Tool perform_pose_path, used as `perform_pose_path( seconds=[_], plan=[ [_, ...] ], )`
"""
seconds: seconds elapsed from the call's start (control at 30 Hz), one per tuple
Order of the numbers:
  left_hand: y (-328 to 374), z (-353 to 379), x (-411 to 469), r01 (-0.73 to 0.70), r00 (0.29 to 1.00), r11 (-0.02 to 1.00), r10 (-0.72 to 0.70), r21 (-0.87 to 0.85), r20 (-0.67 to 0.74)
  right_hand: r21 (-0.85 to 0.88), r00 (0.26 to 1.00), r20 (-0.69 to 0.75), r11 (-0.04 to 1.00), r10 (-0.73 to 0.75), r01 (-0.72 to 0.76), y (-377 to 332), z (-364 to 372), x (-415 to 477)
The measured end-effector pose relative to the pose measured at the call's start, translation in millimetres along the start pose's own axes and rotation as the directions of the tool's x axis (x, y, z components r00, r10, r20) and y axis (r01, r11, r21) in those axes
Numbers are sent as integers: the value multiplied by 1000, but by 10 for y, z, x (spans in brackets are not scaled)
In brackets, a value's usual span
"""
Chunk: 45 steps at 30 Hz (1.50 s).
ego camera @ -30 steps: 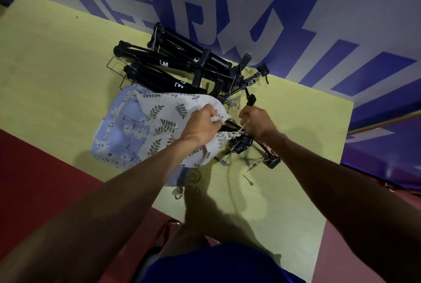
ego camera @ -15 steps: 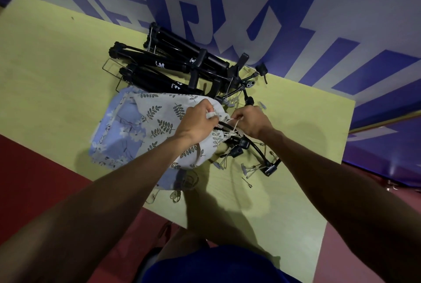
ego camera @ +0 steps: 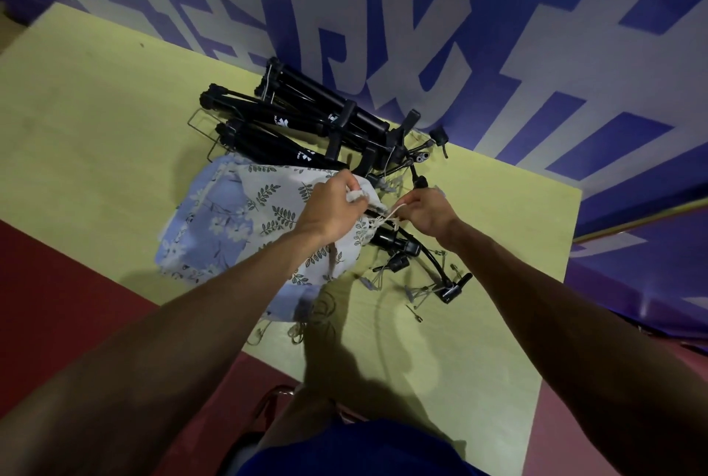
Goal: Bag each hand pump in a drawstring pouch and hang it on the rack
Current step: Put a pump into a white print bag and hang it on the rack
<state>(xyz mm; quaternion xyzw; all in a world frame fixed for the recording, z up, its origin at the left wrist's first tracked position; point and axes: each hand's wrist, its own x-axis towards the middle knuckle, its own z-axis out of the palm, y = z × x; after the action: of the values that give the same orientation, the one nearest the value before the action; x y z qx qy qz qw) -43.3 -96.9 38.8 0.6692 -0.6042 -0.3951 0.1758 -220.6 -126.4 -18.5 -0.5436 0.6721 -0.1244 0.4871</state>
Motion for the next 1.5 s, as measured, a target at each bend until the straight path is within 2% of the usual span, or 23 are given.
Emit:
perform_pose_path(
  seconds=[0.1, 0.33, 0.5, 0.57, 0.67, 0.73, 1.0, 1.1, 1.2, 1.37, 1.5],
  plan=[
    [2, 5, -24, 3, 1000, 1000, -3, -13, -3, 139, 999, -5, 990, 34, -33, -23, 3, -30],
    [40, -7, -37, 0, 1000, 1000, 0, -18, -22, 281, 996, -77, 959, 51, -27, -38, -2, -52],
    [50, -4, -13, 2, 999, 1000, -2, 4, -35, 451, 998, 5, 890, 69, -64, -43, -21, -69],
    [63, -2, -15, -6, 999, 1000, 6, 0, -45, 416, 998, 47, 907, 46, -62, -41, -42, -95],
    [71, -23, -26, -16, 998, 1000, 16, -6, -68, 270, 998, 50, 962, -50, 35, -144, -129, -193],
    [52, -48, -29, -20, 996, 1000, 18, -16, -82, 236, 990, 63, 965, -129, 111, -289, -221, -288],
    [135, -309, -128, -42, 991, 989, 24, -141, -128, 351, 949, 89, 901, -303, 255, -869, -306, -637],
    [207, -591, -173, -118, 979, 974, 81, -196, -189, 345, 924, 49, 874, -380, 341, -1195, -303, -761],
    [323, -927, -202, -183, 963, 969, 142, -167, -228, 376, 896, -48, 823, -442, 426, -1556, -382, -886],
    [537, -1423, -255, -275, 955, 953, 255, -131, -148, 427, 826, -153, 718, -542, 550, -2184, -560, -1131],
    [687, -1563, -303, -424, 905, 889, 408, -174, -123, 442, 771, -203, 646, -604, 622, -2539, -666, -1311]
  ],
)
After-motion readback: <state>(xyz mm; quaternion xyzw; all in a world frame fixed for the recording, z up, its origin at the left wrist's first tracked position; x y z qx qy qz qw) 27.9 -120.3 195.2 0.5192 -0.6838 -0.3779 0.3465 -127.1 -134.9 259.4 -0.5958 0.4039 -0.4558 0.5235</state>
